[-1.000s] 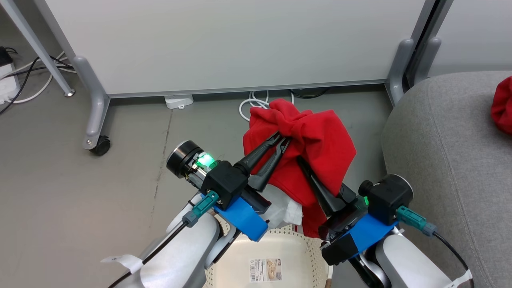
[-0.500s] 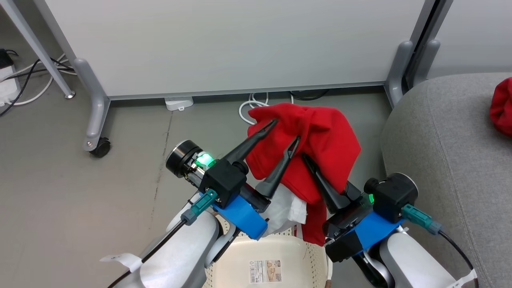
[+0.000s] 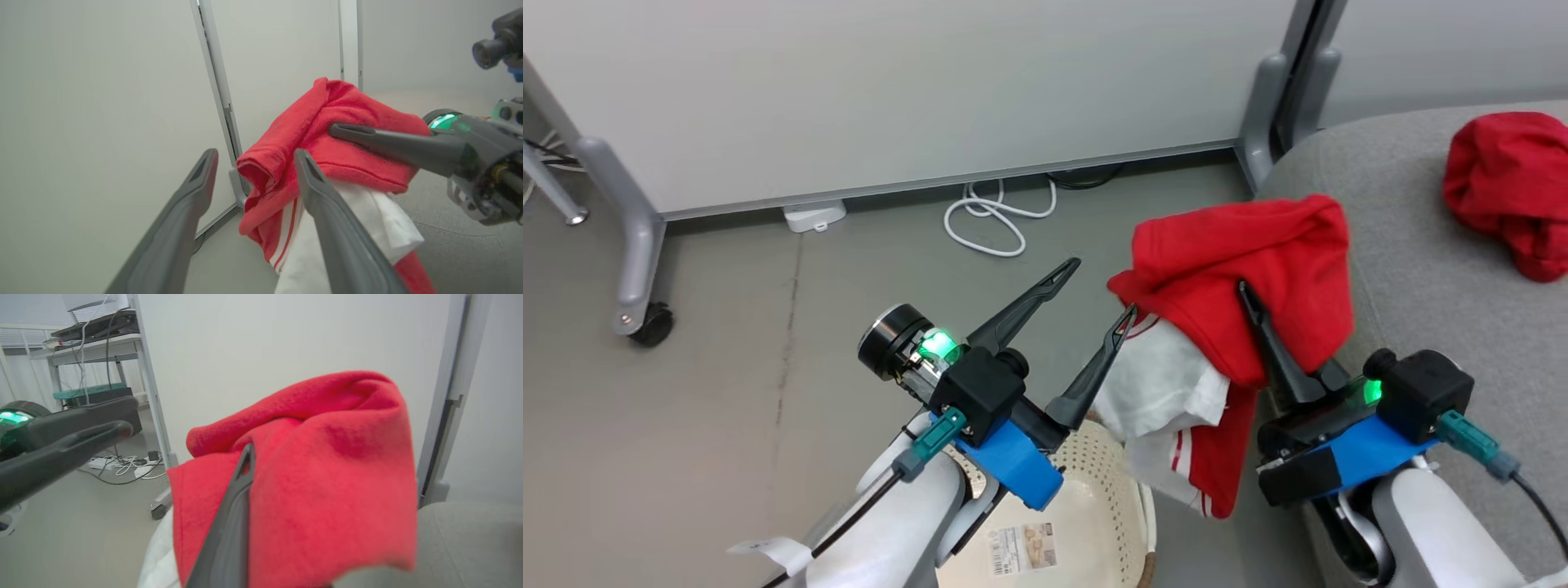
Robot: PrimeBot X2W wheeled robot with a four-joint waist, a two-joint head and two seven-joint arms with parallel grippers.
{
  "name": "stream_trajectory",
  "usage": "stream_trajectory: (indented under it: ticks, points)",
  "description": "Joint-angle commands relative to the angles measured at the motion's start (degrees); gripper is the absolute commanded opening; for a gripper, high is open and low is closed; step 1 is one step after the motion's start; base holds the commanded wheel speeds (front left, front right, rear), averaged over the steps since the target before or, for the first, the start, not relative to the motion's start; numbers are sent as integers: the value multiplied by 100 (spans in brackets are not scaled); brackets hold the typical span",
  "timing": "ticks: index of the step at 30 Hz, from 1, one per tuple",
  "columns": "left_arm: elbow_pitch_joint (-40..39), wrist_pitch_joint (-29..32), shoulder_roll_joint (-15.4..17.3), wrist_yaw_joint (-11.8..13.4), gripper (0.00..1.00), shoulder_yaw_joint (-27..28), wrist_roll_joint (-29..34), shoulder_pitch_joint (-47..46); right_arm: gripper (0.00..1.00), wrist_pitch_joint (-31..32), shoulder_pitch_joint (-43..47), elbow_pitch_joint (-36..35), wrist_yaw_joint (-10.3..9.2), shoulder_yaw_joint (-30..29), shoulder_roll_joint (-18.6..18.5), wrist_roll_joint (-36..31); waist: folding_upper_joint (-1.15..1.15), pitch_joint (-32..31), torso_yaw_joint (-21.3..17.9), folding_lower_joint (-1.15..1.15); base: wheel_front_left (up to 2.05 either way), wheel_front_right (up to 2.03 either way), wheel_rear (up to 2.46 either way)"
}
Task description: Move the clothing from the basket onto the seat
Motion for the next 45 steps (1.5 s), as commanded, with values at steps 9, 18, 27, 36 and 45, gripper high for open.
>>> stream_trajectory:
  ticks: [9,18,27,36,45]
  points:
    - [-35,-25,38,-5,100,-288,104,-115,0,-24,476,-371,3,-986,-16,-207,0,408,-1371,0,0,0,0]
    - [-34,-25,51,-5,100,-481,68,-261,0,-24,826,-514,3,-1520,91,-288,0,555,-1781,0,0,0,0]
    - [-71,-25,105,-5,100,-424,98,-395,0,-24,368,-771,3,-1834,99,-466,0,751,-1716,0,0,0,0]
    - [-127,-25,235,-5,100,-341,247,-834,0,-24,-1551,-797,3,-2625,-473,-597,0,1755,-1473,0,0,0,0]
    - [-171,-21,297,-5,100,-379,382,-1483,0,-22,-3506,150,3,-3680,-1411,-474,0,3123,-1131,0,0,0,0]
